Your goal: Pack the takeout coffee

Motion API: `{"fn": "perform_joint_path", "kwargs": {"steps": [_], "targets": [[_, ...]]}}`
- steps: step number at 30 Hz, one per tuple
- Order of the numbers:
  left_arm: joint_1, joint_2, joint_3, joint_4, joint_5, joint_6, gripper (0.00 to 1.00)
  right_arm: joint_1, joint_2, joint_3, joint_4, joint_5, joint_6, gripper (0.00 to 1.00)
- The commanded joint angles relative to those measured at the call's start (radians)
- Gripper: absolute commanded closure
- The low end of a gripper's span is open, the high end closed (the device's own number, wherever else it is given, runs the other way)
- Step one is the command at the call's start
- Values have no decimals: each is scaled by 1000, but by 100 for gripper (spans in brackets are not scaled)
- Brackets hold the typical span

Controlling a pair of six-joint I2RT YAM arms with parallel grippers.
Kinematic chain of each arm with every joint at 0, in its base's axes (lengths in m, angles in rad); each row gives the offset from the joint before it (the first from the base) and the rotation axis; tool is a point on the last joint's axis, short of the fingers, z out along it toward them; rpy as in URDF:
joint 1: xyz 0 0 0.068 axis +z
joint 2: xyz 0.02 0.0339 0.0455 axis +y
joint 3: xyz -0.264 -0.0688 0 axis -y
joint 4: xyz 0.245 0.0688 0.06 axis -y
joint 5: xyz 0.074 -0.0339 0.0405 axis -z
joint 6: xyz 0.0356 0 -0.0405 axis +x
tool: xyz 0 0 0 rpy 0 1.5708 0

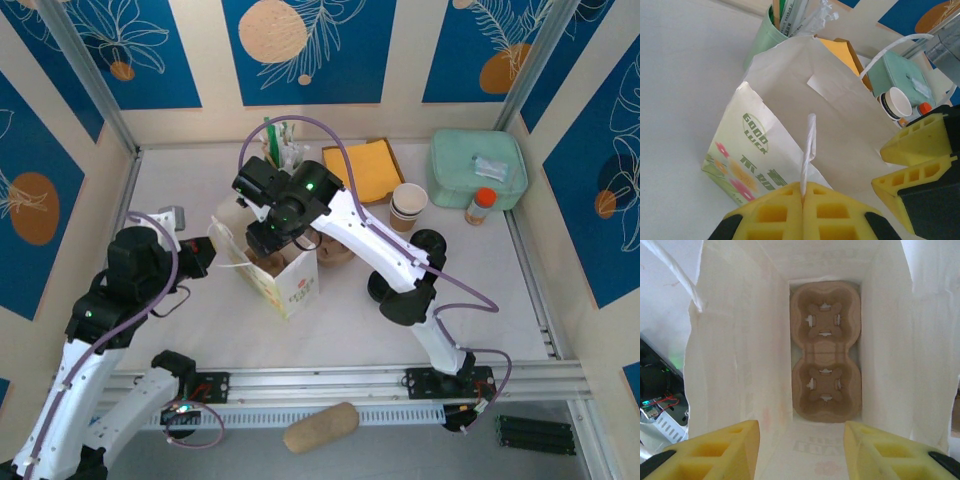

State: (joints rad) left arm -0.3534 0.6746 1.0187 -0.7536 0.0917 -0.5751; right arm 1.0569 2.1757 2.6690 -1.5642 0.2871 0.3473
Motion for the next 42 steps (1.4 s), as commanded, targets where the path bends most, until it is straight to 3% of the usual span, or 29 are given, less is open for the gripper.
{"fn": "perform_joint_path", "kwargs": {"steps": [1, 21, 36, 42], "targets": [[12, 4, -7, 18, -29, 13, 100, 7, -39, 18, -25, 14, -12, 52], [11, 81, 71, 28, -162, 154, 100, -16, -96, 17, 5, 24, -17, 51], [11, 56, 57, 30, -133, 125, 100, -24, -136, 14, 13, -3, -10, 51], [11, 44, 79, 19, -115, 116, 83, -31, -171, 4, 25, -11, -1, 50]]}}
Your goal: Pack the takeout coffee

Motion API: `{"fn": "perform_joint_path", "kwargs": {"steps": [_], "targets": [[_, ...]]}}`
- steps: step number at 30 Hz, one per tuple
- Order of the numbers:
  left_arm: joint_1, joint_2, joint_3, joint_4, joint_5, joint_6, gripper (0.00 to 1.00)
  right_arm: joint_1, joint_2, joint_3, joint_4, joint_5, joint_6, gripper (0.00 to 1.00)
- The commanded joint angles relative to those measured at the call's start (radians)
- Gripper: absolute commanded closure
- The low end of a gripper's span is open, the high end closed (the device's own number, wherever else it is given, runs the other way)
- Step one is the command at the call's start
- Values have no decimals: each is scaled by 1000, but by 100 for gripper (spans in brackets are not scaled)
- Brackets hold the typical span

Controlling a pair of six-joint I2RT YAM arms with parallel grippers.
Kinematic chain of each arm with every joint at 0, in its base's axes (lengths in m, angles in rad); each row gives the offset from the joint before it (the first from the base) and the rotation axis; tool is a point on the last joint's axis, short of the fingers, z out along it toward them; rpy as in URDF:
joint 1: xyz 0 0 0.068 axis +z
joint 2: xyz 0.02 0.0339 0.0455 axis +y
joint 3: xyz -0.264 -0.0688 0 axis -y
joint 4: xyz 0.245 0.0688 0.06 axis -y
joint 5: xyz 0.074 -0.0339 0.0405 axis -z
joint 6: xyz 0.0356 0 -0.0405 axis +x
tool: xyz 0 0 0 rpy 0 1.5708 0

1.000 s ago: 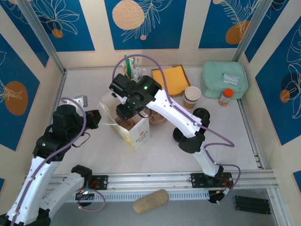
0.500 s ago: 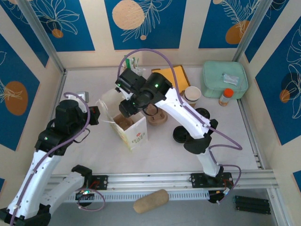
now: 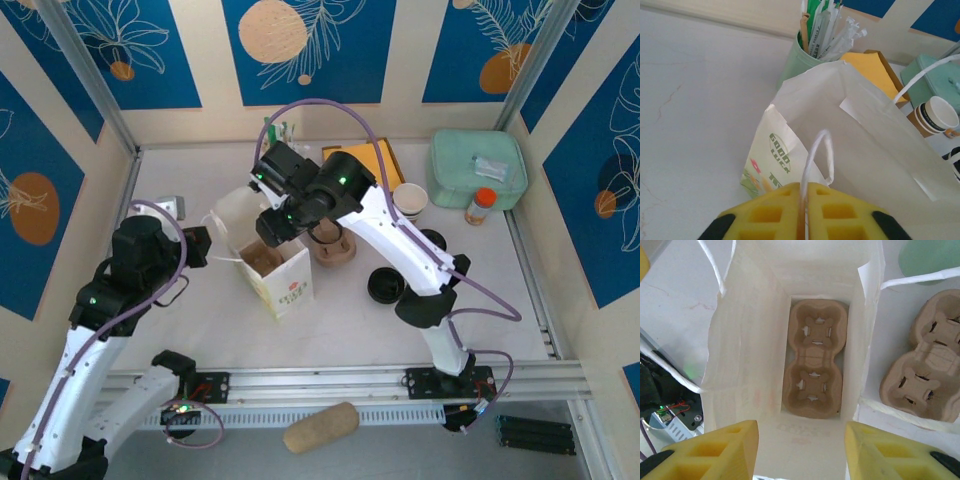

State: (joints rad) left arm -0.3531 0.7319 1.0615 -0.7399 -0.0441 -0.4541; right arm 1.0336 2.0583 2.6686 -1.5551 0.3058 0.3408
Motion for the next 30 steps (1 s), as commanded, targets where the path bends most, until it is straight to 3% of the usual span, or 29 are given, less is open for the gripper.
{"fn": "perform_joint_path", "kwargs": {"steps": [1, 8, 11, 16, 19, 23, 26, 28, 30], "targets": [[11, -16, 41, 3, 24, -5, 79, -11, -63, 0, 21, -31, 8, 50], [11, -22, 85, -7, 45, -11, 54, -50, -153, -63, 51, -37, 28, 48], [11, -16, 115, -8, 57, -6, 39, -90, -204, -105, 62, -34, 35, 47], [10, 10, 178, -15, 95, 7, 14, -190, -314, -247, 84, -16, 43, 42], [11, 38, 219, -13, 137, 9, 5, -286, -397, -391, 116, -30, 56, 38], [11, 76, 259, -1, 195, 0, 1, -449, -511, -600, 184, -89, 73, 30], [11, 106, 279, 10, 227, -8, 1, -572, -581, -742, 228, -114, 81, 16], [11, 119, 285, 21, 241, -15, 1, -648, -619, -829, 250, -106, 89, 1], [11, 136, 288, 35, 257, -23, 1, -713, -647, -901, 267, -77, 117, 1]]}}
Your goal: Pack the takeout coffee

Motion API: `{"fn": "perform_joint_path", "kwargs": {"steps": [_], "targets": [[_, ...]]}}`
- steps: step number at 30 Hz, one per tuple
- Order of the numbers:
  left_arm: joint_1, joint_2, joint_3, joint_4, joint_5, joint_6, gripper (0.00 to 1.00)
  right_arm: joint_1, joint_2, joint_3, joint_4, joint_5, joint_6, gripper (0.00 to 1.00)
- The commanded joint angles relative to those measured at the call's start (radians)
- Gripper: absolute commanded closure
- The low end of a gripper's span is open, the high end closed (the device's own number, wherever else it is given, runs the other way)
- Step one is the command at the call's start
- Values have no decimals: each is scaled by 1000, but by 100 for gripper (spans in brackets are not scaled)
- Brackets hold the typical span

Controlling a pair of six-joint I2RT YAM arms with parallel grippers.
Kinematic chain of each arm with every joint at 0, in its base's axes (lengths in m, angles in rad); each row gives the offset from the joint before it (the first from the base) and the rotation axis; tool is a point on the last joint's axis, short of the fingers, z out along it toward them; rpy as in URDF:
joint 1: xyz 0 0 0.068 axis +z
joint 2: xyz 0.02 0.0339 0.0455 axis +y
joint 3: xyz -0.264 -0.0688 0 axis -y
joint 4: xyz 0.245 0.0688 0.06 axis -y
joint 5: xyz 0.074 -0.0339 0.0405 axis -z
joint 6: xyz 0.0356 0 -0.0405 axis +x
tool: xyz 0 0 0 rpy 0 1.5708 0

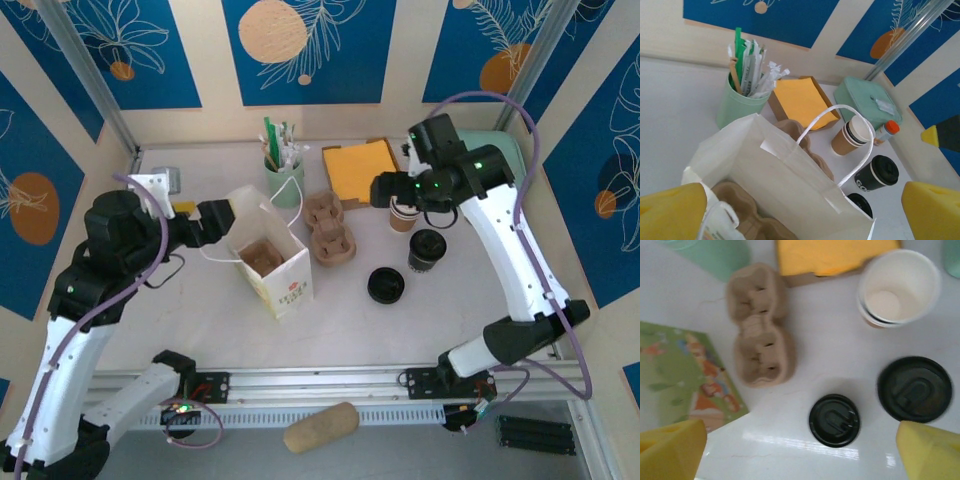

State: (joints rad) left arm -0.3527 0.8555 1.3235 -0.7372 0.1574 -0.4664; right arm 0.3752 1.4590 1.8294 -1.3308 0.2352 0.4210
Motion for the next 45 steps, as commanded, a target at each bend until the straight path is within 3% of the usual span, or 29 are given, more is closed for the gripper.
{"fn": "perform_joint_path", "kwargs": {"steps": [1, 7, 14, 20, 31, 45], "targets": [[11, 21, 28, 41, 66, -16, 1, -91, -57, -94, 50, -11, 49, 1], [10, 70, 42, 74, 110, -39, 0, -291, -93, -273, 117, -155, 36, 0], [11, 116, 66, 76, 135, -40, 1, -434, -46, -415, 191, -275, 19, 17], [9, 147, 71, 88, 159, -44, 1, -412, 34, -425, 202, -217, -20, 24], [3, 184, 82, 110, 182, -51, 1, -319, 143, -419, 177, -10, -60, 18], [-4, 194, 71, 121, 180, -55, 0, -295, 194, -455, 199, -11, -79, 19]]}}
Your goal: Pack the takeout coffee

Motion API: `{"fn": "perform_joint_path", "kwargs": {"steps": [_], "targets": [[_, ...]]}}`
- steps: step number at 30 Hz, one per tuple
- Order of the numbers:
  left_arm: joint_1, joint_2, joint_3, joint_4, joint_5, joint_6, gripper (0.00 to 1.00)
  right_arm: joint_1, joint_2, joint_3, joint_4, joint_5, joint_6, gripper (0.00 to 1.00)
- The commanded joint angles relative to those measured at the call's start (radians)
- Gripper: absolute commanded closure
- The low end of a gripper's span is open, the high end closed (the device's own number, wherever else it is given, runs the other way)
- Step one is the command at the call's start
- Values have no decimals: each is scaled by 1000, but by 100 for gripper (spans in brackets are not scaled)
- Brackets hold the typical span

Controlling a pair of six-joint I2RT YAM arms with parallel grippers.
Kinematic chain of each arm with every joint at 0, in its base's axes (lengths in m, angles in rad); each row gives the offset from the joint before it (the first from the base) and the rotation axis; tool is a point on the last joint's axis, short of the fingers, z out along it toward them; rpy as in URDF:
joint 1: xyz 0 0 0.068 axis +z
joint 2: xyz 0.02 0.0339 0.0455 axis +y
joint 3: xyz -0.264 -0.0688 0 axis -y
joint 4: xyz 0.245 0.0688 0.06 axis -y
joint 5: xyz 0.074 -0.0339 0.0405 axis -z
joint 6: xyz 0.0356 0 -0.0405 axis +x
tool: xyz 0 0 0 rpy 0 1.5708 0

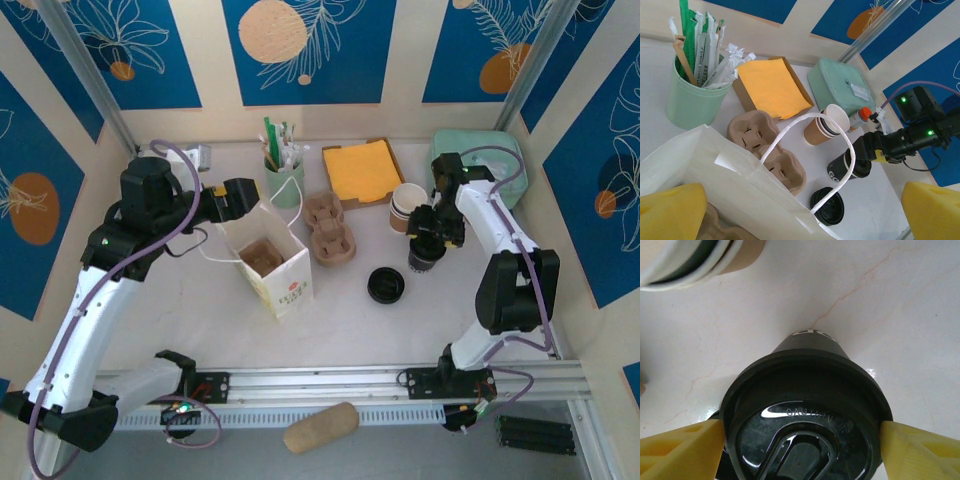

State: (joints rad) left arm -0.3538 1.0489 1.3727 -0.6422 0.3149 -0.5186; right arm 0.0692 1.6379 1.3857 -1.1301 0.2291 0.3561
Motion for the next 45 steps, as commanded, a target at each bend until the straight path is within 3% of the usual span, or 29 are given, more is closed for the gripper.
{"fn": "perform_joint_path", "kwargs": {"steps": [1, 19, 33, 45], "targets": [[-3, 1, 22, 26, 22, -4, 1, 12, 17, -11, -1, -5, -14, 20], [-7, -1, 12, 47, 21, -11, 1, 35, 57, -46, 13, 32, -34, 21], [-9, -3, 7, 56, 21, -9, 1, 37, 49, -49, 13, 9, -37, 35], [-10, -6, 2, 53, 22, -10, 0, 53, 46, -44, 9, 20, -42, 37]]}}
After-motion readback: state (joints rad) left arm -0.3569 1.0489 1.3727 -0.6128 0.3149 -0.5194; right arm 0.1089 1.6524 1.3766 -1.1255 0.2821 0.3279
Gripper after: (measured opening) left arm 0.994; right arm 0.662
